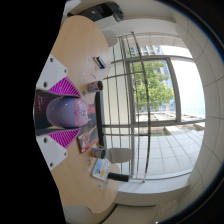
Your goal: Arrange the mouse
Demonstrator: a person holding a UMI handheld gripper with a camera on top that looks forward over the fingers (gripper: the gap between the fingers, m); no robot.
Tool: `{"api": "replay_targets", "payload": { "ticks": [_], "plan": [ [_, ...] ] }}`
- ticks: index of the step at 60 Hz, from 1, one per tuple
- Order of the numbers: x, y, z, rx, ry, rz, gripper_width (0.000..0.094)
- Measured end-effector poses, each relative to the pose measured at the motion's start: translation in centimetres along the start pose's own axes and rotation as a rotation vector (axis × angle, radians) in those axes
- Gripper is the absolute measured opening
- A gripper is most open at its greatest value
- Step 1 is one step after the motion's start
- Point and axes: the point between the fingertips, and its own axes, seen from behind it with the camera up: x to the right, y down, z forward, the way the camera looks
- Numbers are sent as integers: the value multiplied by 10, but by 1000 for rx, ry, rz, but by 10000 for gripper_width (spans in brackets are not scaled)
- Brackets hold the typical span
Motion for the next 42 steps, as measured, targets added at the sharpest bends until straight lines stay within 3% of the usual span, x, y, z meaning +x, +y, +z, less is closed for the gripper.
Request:
{"api": "replay_targets", "payload": {
  "ticks": [8,9,19,24,29,42],
  "plan": [
    [-45,105,34,-204,-22,-65,438],
    [-48,131,47,-210,-23,-67,439],
    [-70,187,55,-305,-17,-68,532],
    [-69,187,50,-305,1,-78,593],
    [-71,173,40,-295,8,-75,855],
    [-73,113,-38,-233,55,-84,842]
  ]
}}
